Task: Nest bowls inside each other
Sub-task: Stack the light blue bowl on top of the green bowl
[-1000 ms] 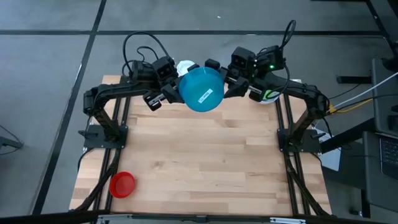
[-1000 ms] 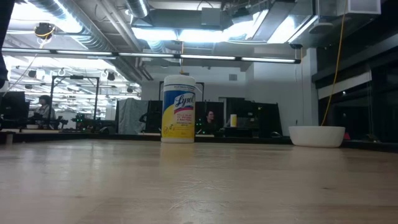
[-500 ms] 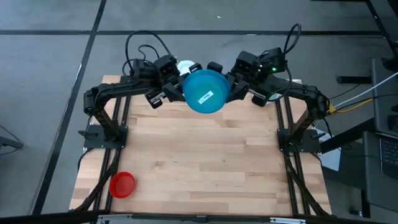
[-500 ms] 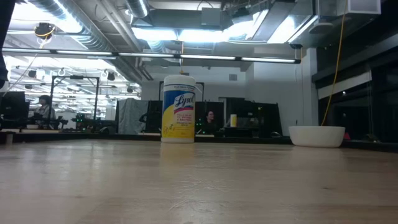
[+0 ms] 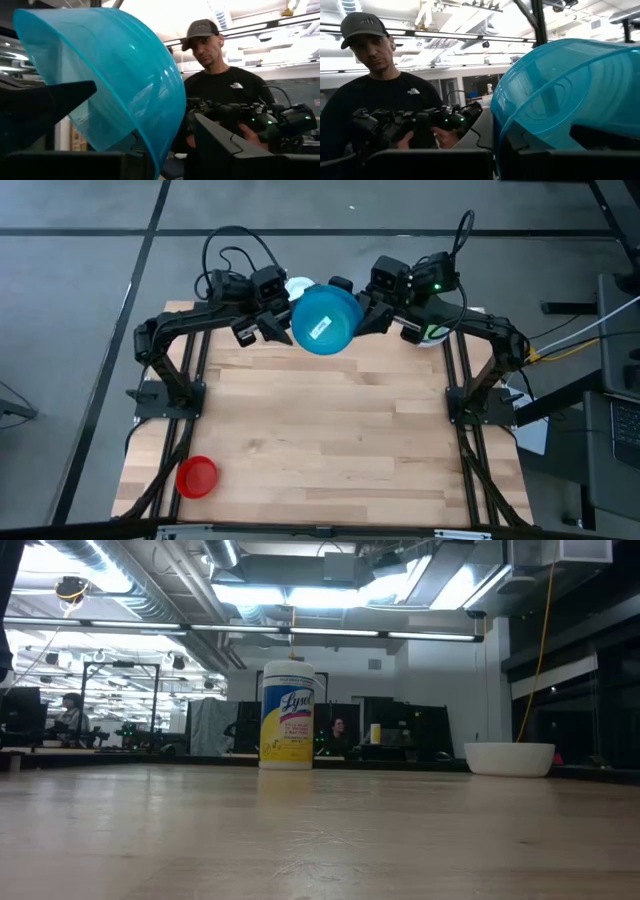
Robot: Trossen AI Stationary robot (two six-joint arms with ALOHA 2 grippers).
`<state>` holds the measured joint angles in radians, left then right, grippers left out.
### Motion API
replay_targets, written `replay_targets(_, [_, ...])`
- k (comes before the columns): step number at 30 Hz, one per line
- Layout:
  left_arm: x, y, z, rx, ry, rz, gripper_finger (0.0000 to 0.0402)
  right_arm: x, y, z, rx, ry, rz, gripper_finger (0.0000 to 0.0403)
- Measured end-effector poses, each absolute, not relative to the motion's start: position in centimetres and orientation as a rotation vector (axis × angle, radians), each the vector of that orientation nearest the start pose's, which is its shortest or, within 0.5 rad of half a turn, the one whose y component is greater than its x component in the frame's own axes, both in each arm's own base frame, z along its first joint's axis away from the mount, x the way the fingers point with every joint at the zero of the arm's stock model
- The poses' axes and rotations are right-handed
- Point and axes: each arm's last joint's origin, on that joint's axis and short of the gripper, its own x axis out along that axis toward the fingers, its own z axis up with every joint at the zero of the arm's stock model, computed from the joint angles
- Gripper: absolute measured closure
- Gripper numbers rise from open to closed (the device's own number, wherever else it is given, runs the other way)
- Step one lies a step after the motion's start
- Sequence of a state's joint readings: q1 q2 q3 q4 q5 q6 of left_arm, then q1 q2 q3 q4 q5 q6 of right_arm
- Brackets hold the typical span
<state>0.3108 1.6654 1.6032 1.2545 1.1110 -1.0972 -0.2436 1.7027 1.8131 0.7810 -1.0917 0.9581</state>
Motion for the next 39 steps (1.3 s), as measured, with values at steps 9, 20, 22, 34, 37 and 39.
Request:
replay_targets(9, [31.6,7.4,48.6,-0.083,-0.491,-1.010,0.0276,33.7,-6.2,51.7,0.285,-0.293,1.007,0.0401])
replay_targets(20, [31.8,7.6,47.4,-0.040,-0.432,-1.032,0.0293,34.2,-6.8,51.0,0.299,-0.208,1.019,0.0401])
replay_targets(22, [31.8,8.0,47.4,-0.064,-0.410,-1.025,0.0294,34.2,-7.1,50.9,0.311,-0.188,1.012,0.0401])
replay_targets(34, [32.2,7.7,47.5,-0.222,-0.330,-1.044,0.0290,32.7,-7.9,53.2,0.296,-0.187,0.996,0.0402])
replay_targets(37, [32.3,9.2,47.2,-0.243,-0.275,-0.991,0.0290,32.4,-6.9,54.0,0.281,-0.205,1.022,0.0402])
replay_targets(39, [32.6,10.7,46.5,-0.236,-0.186,-0.962,0.0290,31.9,-6.0,54.8,0.247,-0.262,1.036,0.0402])
